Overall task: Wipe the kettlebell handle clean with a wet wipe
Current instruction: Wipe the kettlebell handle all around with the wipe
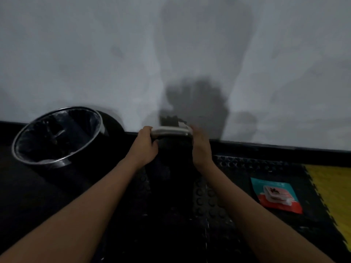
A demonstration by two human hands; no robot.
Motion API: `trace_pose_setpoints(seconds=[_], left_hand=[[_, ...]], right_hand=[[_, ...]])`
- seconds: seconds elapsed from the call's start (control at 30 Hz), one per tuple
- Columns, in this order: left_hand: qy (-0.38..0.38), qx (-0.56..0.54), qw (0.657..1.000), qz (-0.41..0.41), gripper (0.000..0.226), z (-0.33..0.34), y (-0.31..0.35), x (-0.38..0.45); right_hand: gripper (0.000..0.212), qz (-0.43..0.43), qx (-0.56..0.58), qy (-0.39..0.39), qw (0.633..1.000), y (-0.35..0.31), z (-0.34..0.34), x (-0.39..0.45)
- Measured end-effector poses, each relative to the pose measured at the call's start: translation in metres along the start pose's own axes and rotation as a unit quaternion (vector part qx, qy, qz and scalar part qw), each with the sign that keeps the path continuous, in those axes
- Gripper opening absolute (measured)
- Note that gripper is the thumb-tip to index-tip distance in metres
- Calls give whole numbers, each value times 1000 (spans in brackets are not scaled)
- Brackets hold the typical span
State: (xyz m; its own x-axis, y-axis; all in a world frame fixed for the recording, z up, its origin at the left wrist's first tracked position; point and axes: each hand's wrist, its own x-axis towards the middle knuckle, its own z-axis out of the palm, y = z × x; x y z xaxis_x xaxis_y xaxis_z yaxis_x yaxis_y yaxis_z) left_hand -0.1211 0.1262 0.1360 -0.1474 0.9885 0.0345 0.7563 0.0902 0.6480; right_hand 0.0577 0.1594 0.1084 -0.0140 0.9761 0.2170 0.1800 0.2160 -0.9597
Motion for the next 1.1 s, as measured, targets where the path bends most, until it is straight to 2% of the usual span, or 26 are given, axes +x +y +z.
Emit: trace_pose_setpoints(seconds=[0.03, 0.1, 0.17, 0.23, 0.33, 0.4, 0.43, 0.47, 0.5, 0.53, 0.57, 0.6, 0.63, 0.67, 0.7, 0.73, 0.77, 0.83, 0.87, 0.9, 0.93, 1.0, 1.1], left_hand=[[4, -14, 1000, -1, 34, 3, -1, 0], [2, -26, 1000, 11, 28, 5, -5, -1], [4, -28, 999, 28, 25, 3, -9, 0], [1, -34, 999, 30, 22, 2, -10, 1], [-1, -36, 999, 22, 19, 3, -12, 1], [-5, -31, 999, 17, 19, 4, -12, 0], [-7, -27, 1000, 11, 19, 4, -11, -1], [-10, -25, 1000, 2, 20, 4, -11, -1], [-10, -23, 1000, -7, 21, 4, -11, -2], [-8, -18, 1000, -11, 22, 3, -11, -3], [-5, -10, 1000, -10, 25, 3, -11, -3], [-4, 0, 1000, -9, 27, 3, -12, -4], [-6, 10, 1000, -8, 29, 2, -13, -5], [-12, 17, 1000, -7, 31, 1, -13, -5], [-20, 21, 1000, -6, 31, 0, -14, -5], [-27, 22, 999, -2, 31, -1, -15, -6], [-31, 21, 999, 2, 30, -2, -16, -6], [-33, 13, 999, 5, 28, -3, -17, -6], [-32, 8, 999, 7, 27, -3, -18, -6], [-32, 4, 999, 8, 26, -3, -18, -6], [-33, 2, 999, 9, 25, -3, -17, -7], [-34, 2, 999, 12, 25, -4, -16, -7], [-33, 6, 999, 10, 24, -5, -17, -8]], right_hand=[[53, 28, 7, -2, 1000, 9, -4, -3], [46, 137, 124, 9, 983, 23, -7, -6], [50, 194, 176, 31, 965, 24, -3, 0], [60, 131, 101, 32, 986, 12, 2, 7], [47, -12, -39, 16, 999, -5, 9, 7], [40, -15, -27, 13, 999, 9, 2, 0], [45, 37, 34, 15, 999, 13, -2, -6], [57, 108, 123, 21, 986, 20, -5, -7], [69, 186, 209, 31, 959, 25, -6, -7], [69, 250, 245, 47, 936, 27, -4, -1], [64, 270, 271, 54, 922, 25, -2, 4], [62, 261, 266, 50, 927, 17, 1, 9], [64, 214, 217, 29, 952, 11, 4, 15], [62, 127, 114, 9, 985, 5, 6, 17], [54, 31, 7, -23, 999, 0, 8, 15], [49, -35, -98, -24, 994, 5, 10, 13], [47, -46, -127, -10, 991, 15, 11, 12], [51, 26, 11, 41, 999, 19, 9, -1], [54, 109, 146, 54, 982, 18, 9, -4], [54, 189, 244, 58, 950, 16, 7, -6], [53, 248, 302, 52, 919, 14, 5, -3], [56, 268, 318, 32, 909, 4, 1, 8], [58, 217, 281, -4, 935, -10, 5, 24]])
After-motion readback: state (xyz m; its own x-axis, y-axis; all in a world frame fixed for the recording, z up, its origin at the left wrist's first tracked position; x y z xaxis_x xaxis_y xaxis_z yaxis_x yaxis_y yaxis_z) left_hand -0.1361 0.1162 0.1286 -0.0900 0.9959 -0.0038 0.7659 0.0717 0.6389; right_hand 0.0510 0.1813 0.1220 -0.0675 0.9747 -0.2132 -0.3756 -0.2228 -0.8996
